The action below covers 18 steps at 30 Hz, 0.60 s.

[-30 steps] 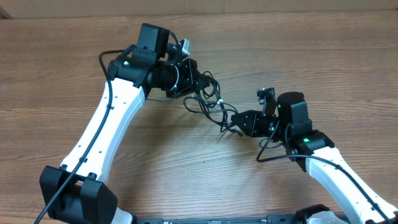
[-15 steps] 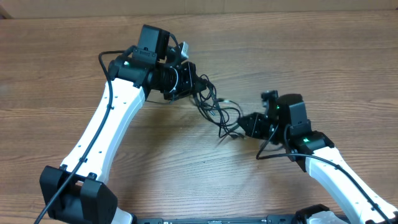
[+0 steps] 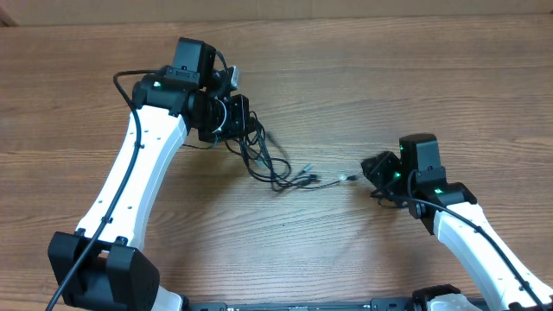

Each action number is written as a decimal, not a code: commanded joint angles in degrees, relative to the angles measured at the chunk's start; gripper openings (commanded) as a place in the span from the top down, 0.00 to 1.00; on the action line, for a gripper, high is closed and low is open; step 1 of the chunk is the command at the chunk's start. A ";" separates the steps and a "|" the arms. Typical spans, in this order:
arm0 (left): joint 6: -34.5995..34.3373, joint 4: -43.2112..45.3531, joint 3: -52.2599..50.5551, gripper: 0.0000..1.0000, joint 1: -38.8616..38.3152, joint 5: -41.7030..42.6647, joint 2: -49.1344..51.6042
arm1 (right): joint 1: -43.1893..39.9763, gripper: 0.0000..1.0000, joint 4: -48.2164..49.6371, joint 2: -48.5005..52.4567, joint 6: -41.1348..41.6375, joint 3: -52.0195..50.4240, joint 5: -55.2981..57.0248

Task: Untangle cables

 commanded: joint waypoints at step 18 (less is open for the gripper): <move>13.64 3.87 1.53 0.96 -6.95 10.45 -1.57 | 8.31 0.42 11.43 -0.11 -44.09 0.33 -29.11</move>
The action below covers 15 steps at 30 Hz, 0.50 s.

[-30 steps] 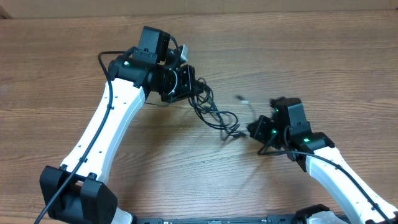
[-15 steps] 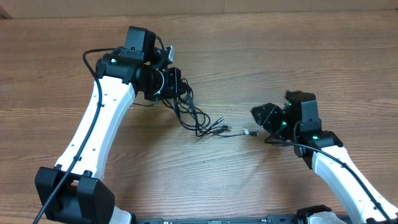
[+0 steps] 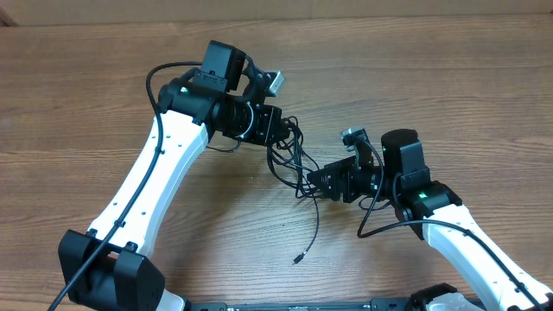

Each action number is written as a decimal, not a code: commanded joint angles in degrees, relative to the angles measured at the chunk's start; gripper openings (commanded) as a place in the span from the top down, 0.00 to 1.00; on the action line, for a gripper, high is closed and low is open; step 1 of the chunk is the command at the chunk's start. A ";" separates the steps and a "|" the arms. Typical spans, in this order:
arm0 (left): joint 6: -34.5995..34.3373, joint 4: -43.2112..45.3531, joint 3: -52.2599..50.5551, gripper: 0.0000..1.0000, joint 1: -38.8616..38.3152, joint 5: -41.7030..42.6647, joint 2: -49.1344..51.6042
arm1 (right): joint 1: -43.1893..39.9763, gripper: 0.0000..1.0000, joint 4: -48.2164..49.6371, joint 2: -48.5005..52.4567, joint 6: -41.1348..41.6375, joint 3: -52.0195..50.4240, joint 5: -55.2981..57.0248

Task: Untangle cables

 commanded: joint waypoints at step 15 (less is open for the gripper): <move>1.40 1.09 1.51 0.96 -0.44 6.32 -1.57 | 1.66 0.70 0.63 -0.11 -5.66 0.35 -5.84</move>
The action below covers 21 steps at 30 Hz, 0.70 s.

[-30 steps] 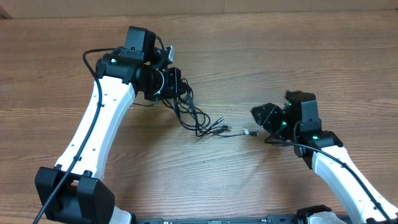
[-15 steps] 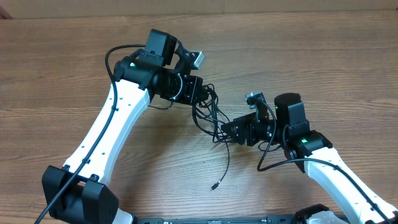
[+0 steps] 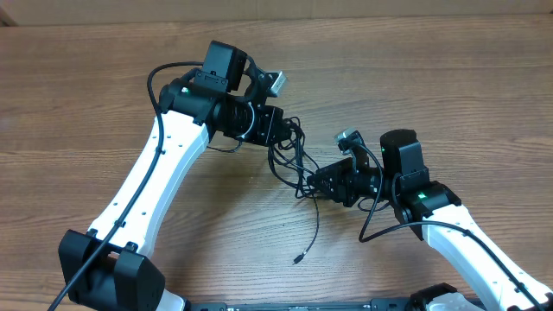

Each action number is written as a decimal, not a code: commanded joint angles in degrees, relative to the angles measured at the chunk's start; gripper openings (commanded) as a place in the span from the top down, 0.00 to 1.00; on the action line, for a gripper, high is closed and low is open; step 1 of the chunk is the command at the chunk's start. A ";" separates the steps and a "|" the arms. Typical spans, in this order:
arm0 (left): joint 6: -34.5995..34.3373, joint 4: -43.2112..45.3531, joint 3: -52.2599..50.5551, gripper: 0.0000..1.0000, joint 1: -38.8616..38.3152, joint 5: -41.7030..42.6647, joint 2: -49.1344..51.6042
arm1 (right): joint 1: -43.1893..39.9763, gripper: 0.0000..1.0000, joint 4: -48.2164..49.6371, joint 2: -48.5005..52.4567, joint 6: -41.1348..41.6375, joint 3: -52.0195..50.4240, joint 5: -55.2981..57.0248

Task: Untangle cables

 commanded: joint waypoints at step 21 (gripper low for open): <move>-6.75 -5.73 1.49 0.96 0.00 -30.71 -1.57 | -2.91 0.96 3.74 -0.11 36.74 0.35 23.78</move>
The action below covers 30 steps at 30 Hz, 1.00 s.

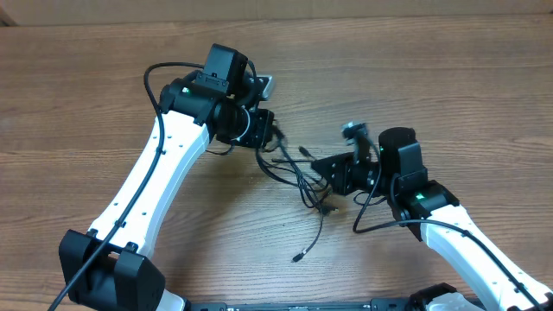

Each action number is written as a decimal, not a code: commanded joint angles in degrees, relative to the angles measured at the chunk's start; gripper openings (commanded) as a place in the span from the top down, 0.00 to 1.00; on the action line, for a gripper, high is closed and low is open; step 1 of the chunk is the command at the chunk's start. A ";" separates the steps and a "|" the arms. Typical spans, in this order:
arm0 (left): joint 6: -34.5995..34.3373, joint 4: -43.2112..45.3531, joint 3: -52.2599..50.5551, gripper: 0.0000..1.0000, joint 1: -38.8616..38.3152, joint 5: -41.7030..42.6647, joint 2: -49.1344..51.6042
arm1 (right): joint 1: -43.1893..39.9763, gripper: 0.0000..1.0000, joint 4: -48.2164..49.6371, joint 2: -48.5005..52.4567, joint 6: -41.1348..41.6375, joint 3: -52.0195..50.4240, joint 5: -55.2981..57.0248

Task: Untangle cables

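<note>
A tangle of thin black cables (294, 173) stretches between my two grippers above the wooden table (104, 104). My left gripper (266, 135) is shut on the upper left part of the bundle. My right gripper (321, 166) faces left and looks shut on strands at the bundle's right side, though its fingertips are partly hidden by the cables. One loose strand hangs down past a small connector (327, 207) and ends in a plug (298, 257) lying on the table. The strands near the left gripper are blurred.
The right arm's own black lead (363, 216) loops below its wrist. A cardboard-coloured strip (346, 9) runs along the far edge of the table. Both white arm links reach in from the near edge.
My left gripper has shifted slightly left and my right gripper slightly right and up. The bundle between them is now drawn out longer, with its strands spread apart.
First the left gripper held the bundle at the far left, its ends trailing on the table, and the right gripper stood apart at the right. Then both had moved together at mid-table, the right at the bundle's lower end, one strand dropped loose. Now they are further apart.
</note>
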 commanded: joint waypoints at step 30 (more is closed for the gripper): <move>7.72 2.23 1.46 0.96 -0.72 9.46 -1.55 | -9.11 0.54 -11.67 -0.11 -26.64 0.35 -12.72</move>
